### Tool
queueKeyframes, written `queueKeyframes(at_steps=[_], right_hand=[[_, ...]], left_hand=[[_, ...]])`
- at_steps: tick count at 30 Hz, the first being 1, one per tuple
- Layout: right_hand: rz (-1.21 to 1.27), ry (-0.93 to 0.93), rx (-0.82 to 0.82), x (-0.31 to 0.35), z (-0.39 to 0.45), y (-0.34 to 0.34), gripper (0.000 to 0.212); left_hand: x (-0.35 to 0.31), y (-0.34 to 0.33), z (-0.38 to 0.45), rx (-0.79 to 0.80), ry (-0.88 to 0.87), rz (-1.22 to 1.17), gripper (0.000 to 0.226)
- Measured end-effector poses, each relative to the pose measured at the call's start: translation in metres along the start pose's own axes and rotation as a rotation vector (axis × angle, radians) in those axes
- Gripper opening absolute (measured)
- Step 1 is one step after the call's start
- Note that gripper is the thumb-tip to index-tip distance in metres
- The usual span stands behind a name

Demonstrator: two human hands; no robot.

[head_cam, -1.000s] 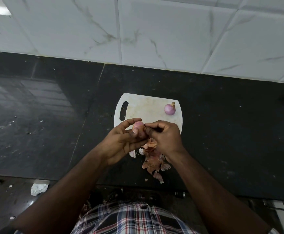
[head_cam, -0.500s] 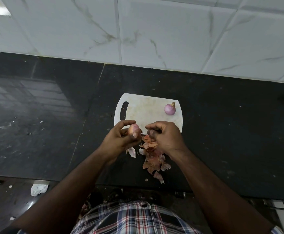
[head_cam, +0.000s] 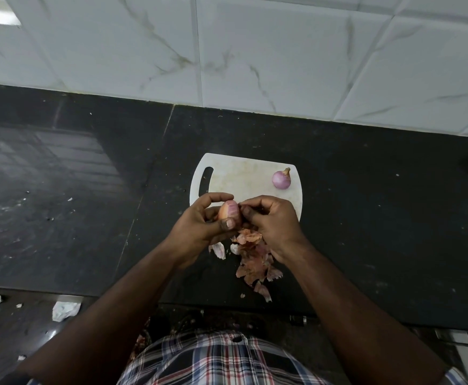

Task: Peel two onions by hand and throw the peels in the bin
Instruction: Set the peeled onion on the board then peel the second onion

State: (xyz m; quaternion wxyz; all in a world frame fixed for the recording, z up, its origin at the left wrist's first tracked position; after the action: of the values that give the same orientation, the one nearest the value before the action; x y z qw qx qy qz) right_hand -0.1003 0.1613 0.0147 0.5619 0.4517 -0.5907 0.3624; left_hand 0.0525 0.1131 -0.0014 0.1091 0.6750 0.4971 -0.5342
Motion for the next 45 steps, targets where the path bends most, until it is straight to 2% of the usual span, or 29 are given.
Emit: queueKeyframes(at_steps=[2, 6, 11, 14, 19, 21, 24, 27, 31, 33, 39, 45], right_hand=[[0.036, 0.002, 0.003, 0.002, 0.001, 0.002, 0.024], [0.057, 0.021, 0.039, 0.007, -0.003, -0.001, 0.012], [0.181, -0.045, -0.057, 0.010, -0.001, -0.003, 0.009], [0.206, -0.019, -0.081, 0.011, 0.002, 0.003, 0.015], [0.128, 0.034, 0.007, 0.013, 0.001, 0.005, 0.021], [0.198, 0.026, 0.100, 0.015, -0.001, 0.004, 0.014], [0.155, 0.069, 0.203, 0.020, -0.002, 0.004, 0.021], [0.032, 0.114, 0.213, 0.024, -0.001, 0.006, 0.013], [0.001, 0.087, 0.246, 0.021, -0.001, 0.006, 0.014], [-0.012, 0.095, 0.240, 0.021, 0.000, 0.005, 0.010], [-0.017, 0.130, 0.217, 0.026, -0.002, 0.005, 0.028], [-0.049, 0.135, 0.267, 0.021, -0.002, 0.002, 0.010]], left_hand=[[0.000, -0.001, 0.000, -0.001, -0.002, -0.016, 0.058], [-0.002, -0.001, 0.001, -0.003, -0.012, 0.006, 0.058], [-0.007, -0.007, 0.002, -0.031, -0.087, 0.060, 0.057], [-0.010, -0.012, 0.002, -0.015, -0.095, 0.033, 0.052], [-0.015, -0.010, 0.000, 0.039, -0.070, -0.024, 0.054], [-0.016, -0.008, -0.001, 0.032, -0.060, -0.044, 0.050], [-0.014, -0.008, -0.001, 0.055, -0.033, -0.055, 0.047], [-0.011, -0.006, -0.001, 0.082, -0.015, -0.071, 0.050], [-0.008, -0.005, -0.001, 0.079, 0.004, -0.081, 0.043], [-0.009, -0.005, -0.001, 0.088, 0.006, -0.087, 0.047], [-0.009, -0.004, -0.002, 0.100, 0.002, -0.087, 0.043], [-0.008, -0.004, -0.003, 0.094, 0.004, -0.075, 0.043]])
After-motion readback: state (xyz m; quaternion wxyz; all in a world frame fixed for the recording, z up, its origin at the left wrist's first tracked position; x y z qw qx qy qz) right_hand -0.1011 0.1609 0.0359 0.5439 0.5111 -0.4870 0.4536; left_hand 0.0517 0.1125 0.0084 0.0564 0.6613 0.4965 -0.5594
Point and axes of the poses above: each hand's wrist, its own z-axis towards the middle knuckle, its own y-axis out of the back of the hand, x = y × z, the point moved 4 cm from there along z, towards the middle knuckle, and after that the axes turned 6 degrees about y, right-handed, at the moved point
